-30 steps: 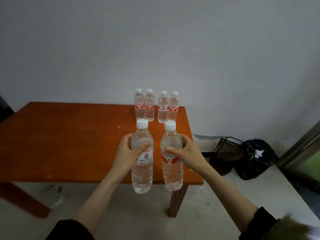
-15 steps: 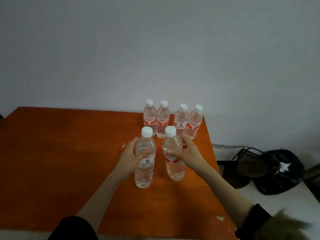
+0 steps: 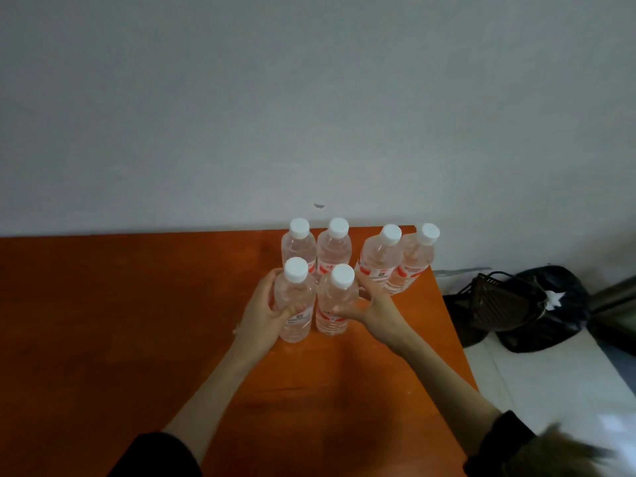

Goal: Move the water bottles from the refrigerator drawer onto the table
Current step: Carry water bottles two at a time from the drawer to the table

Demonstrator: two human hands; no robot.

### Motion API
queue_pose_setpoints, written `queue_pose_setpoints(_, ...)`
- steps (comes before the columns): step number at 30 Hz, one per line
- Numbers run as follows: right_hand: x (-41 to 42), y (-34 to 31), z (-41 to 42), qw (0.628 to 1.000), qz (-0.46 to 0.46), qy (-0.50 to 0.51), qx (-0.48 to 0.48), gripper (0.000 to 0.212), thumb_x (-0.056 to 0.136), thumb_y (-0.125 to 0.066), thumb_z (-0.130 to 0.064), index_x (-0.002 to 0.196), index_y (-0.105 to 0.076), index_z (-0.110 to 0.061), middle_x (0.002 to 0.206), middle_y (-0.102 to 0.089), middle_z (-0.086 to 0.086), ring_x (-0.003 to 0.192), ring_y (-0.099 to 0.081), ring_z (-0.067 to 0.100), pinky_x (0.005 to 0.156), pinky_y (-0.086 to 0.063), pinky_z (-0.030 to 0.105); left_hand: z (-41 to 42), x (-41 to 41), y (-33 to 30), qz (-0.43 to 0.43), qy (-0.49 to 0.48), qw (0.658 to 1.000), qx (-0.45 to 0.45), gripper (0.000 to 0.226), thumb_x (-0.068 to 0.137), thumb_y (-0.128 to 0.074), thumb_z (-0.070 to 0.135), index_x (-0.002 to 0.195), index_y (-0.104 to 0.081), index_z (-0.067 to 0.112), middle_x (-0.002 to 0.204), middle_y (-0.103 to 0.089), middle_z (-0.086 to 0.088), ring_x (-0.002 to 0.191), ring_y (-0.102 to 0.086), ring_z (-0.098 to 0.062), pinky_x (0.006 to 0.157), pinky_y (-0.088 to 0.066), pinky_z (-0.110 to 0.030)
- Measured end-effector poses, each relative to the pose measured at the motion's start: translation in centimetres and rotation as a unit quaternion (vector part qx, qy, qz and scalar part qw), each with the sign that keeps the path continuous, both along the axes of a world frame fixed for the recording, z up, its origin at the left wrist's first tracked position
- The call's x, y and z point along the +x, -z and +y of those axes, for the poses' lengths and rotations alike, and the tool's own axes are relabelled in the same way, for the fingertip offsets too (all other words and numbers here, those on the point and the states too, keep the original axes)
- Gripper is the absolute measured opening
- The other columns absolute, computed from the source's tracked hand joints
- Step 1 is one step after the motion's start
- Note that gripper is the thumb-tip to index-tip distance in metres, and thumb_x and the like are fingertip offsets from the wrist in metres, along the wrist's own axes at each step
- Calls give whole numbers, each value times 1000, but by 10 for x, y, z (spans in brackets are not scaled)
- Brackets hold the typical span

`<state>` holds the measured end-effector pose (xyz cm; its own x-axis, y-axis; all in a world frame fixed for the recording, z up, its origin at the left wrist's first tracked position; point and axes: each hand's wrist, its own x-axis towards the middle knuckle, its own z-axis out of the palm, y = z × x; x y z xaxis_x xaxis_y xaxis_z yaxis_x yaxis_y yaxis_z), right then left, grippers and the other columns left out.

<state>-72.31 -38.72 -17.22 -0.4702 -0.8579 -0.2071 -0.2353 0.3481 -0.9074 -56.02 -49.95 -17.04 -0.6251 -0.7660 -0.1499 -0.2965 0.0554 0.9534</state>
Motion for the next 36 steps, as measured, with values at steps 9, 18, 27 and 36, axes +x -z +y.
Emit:
queue_pose_setpoints(9, -8, 8, -9, 999, 28, 10, 36, 70, 73, -77, -33, 130, -37, -41, 142, -35, 0, 132, -35, 21, 111, -30, 47, -10, -11, 17, 15, -13, 999, -28, 63, 77, -71, 17, 123, -36, 42, 129, -31, 10, 121, -33, -4, 103, -33, -27)
queue_pose_setpoints(18, -11, 11, -16, 998, 0, 60, 5, 66, 73, -77, -27, 126, -38, -36, 124, -49, -16, 110, -48, 2, 87, -41, 14, -7, -19, 21, 14, -44, 999, -23, 66, 79, -71, 20, 134, -37, 31, 139, -32, 4, 129, -32, -9, 108, -35, -40)
queue_pose_setpoints(27, 1, 11, -8, 997, -33, 66, -4, 63, 83, -68, -27, 137, -35, -24, 143, -44, -4, 130, -42, 16, 100, -38, 30, 4, -17, 16, -14, -76, 997, -27, 72, 82, -67, 29, 143, -29, 23, 148, -30, 0, 135, -33, -18, 108, -37, -47)
queue_pose_setpoints(36, 13, -20, 50, 988, 139, 62, 10, 67, 89, -56, -41, 146, -23, -26, 151, -31, -2, 138, -31, 17, 107, -29, 31, 41, -1, -9, -51, -24, 994, -95, 66, 87, -61, 27, 143, -28, 24, 146, -38, -1, 133, -38, -20, 107, -37, -44)
